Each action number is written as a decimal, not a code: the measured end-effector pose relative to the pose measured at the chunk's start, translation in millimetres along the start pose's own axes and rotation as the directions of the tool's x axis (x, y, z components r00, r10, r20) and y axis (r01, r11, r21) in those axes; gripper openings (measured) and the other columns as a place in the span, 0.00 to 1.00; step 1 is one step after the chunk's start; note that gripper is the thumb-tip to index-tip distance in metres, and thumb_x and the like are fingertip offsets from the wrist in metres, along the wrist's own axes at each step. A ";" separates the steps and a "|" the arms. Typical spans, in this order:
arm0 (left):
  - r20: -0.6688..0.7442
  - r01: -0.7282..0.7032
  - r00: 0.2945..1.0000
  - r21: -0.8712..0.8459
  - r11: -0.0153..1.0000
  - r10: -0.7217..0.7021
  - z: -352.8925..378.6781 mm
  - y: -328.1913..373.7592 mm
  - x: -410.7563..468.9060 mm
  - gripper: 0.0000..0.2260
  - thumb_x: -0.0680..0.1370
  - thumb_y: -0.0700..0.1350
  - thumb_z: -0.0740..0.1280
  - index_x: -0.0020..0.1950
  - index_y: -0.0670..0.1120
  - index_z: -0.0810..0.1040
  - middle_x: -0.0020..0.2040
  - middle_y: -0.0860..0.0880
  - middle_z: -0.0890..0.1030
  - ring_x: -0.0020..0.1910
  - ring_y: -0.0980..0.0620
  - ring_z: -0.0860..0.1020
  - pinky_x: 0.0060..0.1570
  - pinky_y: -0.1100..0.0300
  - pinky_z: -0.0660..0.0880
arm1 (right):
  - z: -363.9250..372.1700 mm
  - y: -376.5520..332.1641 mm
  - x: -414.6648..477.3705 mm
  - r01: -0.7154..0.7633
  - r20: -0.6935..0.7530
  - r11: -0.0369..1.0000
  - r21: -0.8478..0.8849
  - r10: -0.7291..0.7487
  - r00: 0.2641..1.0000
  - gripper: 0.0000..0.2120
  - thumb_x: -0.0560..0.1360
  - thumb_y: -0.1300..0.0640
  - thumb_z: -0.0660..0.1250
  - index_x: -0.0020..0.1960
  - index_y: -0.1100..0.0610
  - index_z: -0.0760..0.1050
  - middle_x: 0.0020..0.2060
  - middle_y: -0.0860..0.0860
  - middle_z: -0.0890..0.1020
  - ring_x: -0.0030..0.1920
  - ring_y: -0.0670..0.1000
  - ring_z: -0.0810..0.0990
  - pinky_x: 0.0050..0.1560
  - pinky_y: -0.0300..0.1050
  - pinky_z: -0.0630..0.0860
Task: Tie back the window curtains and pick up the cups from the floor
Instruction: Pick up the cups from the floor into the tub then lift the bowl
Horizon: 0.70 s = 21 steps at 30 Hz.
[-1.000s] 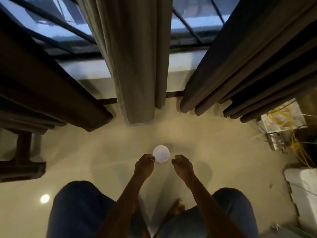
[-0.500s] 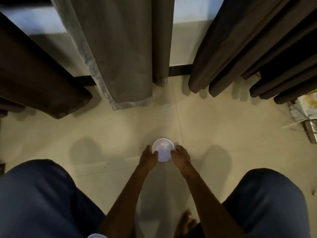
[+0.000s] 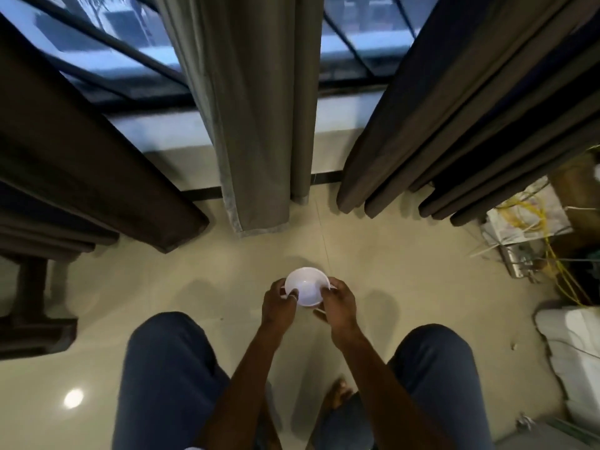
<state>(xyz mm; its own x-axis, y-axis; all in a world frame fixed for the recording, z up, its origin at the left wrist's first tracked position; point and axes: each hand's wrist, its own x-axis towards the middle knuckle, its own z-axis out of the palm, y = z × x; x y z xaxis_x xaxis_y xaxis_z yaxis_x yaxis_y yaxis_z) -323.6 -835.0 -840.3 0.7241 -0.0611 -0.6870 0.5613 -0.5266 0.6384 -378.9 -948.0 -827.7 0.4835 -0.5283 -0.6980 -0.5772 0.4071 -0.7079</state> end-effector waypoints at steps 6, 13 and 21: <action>0.054 0.035 0.998 -0.155 0.987 -0.027 -57.1 79.9 -101.5 0.23 0.78 0.44 0.69 0.73 0.47 0.69 0.69 0.41 0.74 0.62 0.38 0.76 0.59 0.41 0.78 | -14.8 -98.7 -113.5 0.028 0.062 0.996 0.089 -0.034 0.997 0.15 0.79 0.59 0.69 0.66 0.56 0.75 0.59 0.54 0.80 0.55 0.55 0.81 0.47 0.51 0.85; 0.154 0.114 0.987 -0.439 0.891 -0.050 -128.3 175.4 -241.6 0.23 0.81 0.45 0.66 0.75 0.53 0.65 0.70 0.46 0.69 0.66 0.38 0.73 0.47 0.52 0.78 | -26.6 -201.3 -237.6 -0.085 0.096 0.985 0.148 0.072 0.993 0.15 0.78 0.61 0.69 0.65 0.56 0.75 0.63 0.59 0.78 0.60 0.62 0.79 0.42 0.48 0.83; 0.157 0.061 0.987 -0.535 0.843 0.027 -192.8 243.4 -333.7 0.17 0.82 0.45 0.65 0.70 0.51 0.67 0.67 0.48 0.70 0.63 0.43 0.74 0.56 0.52 0.77 | -24.5 -272.6 -337.5 -0.013 0.122 0.985 0.172 -0.008 0.993 0.16 0.78 0.60 0.71 0.65 0.53 0.75 0.63 0.57 0.78 0.59 0.61 0.80 0.48 0.50 0.85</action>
<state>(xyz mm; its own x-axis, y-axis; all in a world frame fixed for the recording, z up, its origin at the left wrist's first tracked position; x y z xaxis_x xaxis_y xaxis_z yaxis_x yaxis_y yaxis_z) -351.4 -779.3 -388.7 0.6675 -0.2076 -0.7151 0.7319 0.0058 0.6814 -400.9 -898.9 -396.5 0.5649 -0.4370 -0.7000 -0.4619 0.5356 -0.7070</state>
